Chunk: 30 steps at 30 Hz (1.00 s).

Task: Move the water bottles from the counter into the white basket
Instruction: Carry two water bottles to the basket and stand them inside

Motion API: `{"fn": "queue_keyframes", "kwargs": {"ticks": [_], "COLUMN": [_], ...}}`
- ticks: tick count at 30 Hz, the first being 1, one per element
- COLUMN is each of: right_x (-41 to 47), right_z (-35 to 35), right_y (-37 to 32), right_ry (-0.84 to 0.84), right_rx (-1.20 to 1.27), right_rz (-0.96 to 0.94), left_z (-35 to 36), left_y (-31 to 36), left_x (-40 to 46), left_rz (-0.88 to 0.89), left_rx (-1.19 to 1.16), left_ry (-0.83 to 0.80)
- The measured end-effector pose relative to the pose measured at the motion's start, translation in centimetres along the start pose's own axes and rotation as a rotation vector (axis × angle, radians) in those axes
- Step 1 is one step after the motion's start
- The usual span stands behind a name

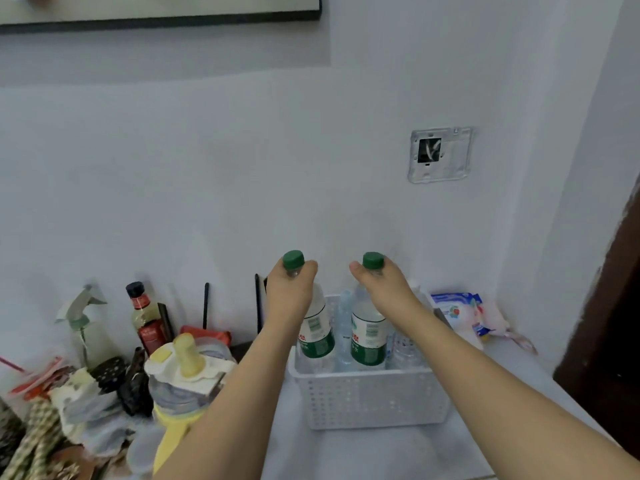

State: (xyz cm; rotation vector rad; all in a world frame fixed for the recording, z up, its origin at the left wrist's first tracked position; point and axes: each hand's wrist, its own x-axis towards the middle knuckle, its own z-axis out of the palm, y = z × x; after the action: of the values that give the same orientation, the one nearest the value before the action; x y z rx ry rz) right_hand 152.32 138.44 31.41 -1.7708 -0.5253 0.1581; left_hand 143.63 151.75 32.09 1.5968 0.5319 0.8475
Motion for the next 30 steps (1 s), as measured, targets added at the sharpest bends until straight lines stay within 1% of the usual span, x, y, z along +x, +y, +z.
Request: {"fn": "queue_keyframes", "kwargs": {"ticks": [3,5,7,8,11,14,16,19,25,30], "right_x": [0.9,1.2,1.6,1.6,1.9,2.1,2.1,1.7,1.5,1.2], "right_z": [0.7,0.7,0.7,0.7,0.9,1.1,1.2,1.6,2.6,2.9], "right_y": [1.4,1.9,2.3,2.5,3.5,4.0,4.4,5.5,7.7,8.8], "right_ry": [-0.095,-0.2,-0.302,-0.333,-0.323,-0.315,-0.321,-0.306,-0.282,-0.251], "right_rx": [-0.277,-0.463,-0.611,-0.629,-0.565,-0.495,-0.431,-0.402,-0.322,-0.374], "right_rz": [0.097,0.145,0.172,0.192,0.215,0.182,0.16,0.144,0.1,0.08], "left_z": [0.1,0.5,0.8,0.8,0.8,0.8,0.7,0.6,0.6,0.9], "left_y": [-1.5,-2.3,-3.3,-3.7,-5.0,-5.6,-6.0,-6.7,-7.8,-8.1], "left_x": [0.9,1.5,2.5,2.8,3.5,3.7,3.9,3.6,3.6,3.3], "left_rz": [-0.012,-0.037,-0.058,-0.079,-0.144,-0.158,-0.229,-0.297,-0.283,-0.227], "left_rx": [0.089,0.167,0.418,0.501,0.447,0.434,0.398,0.434,0.55,0.65], "left_ry": [-0.087,-0.098,-0.081,-0.094,-0.198,-0.209,-0.224,-0.293,-0.353,-0.347]}}
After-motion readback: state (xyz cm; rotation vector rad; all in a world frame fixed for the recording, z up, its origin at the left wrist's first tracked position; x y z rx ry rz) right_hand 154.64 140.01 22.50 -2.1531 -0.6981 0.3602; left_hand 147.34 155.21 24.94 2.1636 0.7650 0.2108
